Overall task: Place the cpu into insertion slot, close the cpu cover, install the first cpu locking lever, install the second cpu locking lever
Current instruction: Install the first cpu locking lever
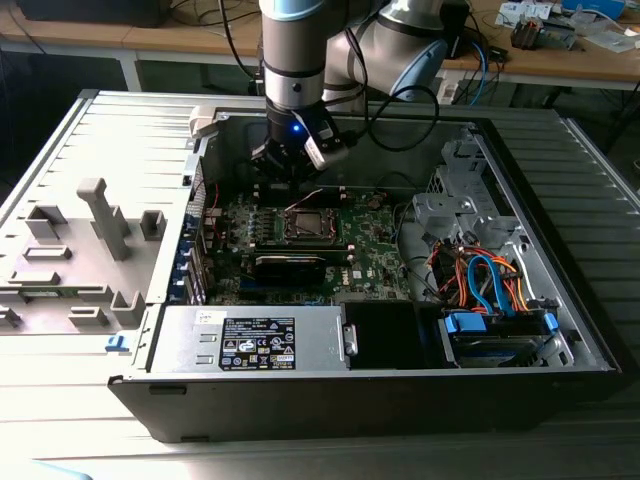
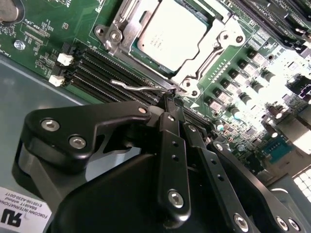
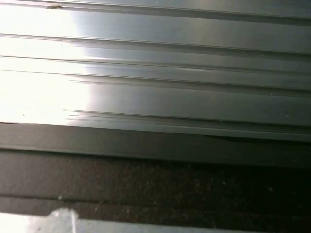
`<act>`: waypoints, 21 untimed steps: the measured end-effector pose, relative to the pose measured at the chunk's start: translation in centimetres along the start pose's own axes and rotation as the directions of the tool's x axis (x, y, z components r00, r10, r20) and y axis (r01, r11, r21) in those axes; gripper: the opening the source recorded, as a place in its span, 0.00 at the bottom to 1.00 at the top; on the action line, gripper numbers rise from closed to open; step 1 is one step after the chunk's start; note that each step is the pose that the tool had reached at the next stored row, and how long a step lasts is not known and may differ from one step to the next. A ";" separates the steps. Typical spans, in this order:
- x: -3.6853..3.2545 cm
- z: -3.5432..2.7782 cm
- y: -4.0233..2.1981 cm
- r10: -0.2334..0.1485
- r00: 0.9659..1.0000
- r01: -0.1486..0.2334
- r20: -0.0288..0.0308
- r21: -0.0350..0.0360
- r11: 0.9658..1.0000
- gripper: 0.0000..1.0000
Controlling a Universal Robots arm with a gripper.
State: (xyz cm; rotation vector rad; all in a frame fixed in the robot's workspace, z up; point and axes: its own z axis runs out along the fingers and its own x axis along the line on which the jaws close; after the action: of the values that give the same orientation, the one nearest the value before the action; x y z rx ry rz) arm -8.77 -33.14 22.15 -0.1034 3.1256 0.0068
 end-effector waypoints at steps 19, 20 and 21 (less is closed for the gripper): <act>-0.27 0.70 -0.05 -0.002 1.000 0.002 0.000 0.000 1.000 0.11; -0.31 0.72 -0.06 -0.002 1.000 0.002 0.000 0.000 1.000 0.11; -0.38 0.76 -0.06 -0.002 1.000 0.002 0.000 0.000 1.000 0.11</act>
State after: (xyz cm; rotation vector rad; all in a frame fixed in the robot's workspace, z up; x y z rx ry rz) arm -8.37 -33.17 21.39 -0.1068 3.1255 0.0064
